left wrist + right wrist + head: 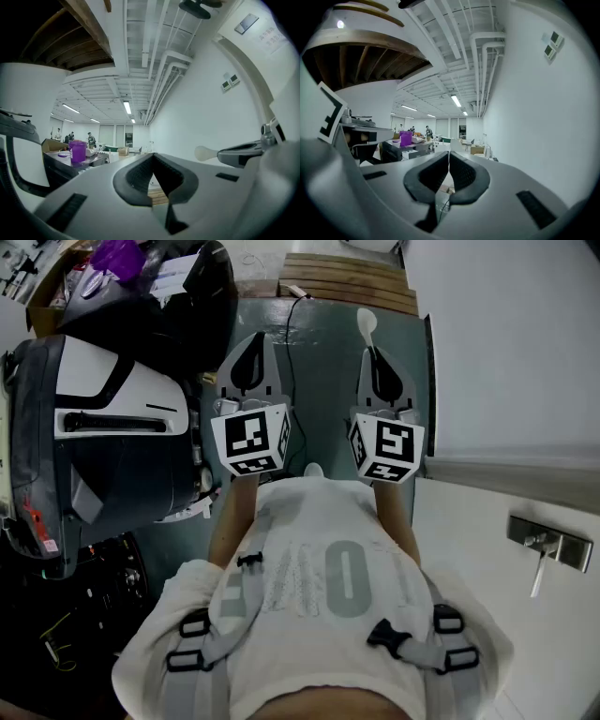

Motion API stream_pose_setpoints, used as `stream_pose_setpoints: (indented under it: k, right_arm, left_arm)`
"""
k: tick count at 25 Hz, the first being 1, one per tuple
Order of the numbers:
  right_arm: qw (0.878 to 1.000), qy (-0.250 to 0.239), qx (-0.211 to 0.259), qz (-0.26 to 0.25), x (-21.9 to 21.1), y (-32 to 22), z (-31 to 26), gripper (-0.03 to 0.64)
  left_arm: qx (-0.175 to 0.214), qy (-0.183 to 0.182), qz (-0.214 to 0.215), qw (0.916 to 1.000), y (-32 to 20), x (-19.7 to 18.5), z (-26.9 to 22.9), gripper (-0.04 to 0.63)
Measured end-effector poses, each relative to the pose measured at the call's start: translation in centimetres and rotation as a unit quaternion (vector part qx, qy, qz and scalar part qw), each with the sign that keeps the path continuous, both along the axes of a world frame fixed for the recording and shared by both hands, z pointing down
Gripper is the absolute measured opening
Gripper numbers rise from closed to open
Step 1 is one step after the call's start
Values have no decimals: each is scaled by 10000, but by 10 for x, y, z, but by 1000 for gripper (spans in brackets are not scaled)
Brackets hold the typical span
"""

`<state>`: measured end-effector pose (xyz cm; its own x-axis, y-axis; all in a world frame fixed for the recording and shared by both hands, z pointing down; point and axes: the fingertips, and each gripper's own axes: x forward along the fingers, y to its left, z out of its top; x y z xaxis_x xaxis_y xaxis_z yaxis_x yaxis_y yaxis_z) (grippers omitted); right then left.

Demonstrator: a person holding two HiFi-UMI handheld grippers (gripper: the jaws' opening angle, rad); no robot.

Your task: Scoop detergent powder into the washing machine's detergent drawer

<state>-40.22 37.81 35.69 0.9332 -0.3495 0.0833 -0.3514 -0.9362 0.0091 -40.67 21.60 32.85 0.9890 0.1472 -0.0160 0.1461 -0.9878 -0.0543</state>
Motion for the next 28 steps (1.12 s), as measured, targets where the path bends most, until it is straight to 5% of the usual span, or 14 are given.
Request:
stream_pose_setpoints:
  k: [15, 28]
  right_arm:
    - [9996, -122, 209, 158, 18, 17, 16, 5]
    - [9983, 168, 446, 333, 135, 27, 3, 6]
  left_arm:
    - [-3, -111, -105, 9999, -5, 19, 14, 20]
    - [143, 396, 393, 9983, 18, 146, -15, 20]
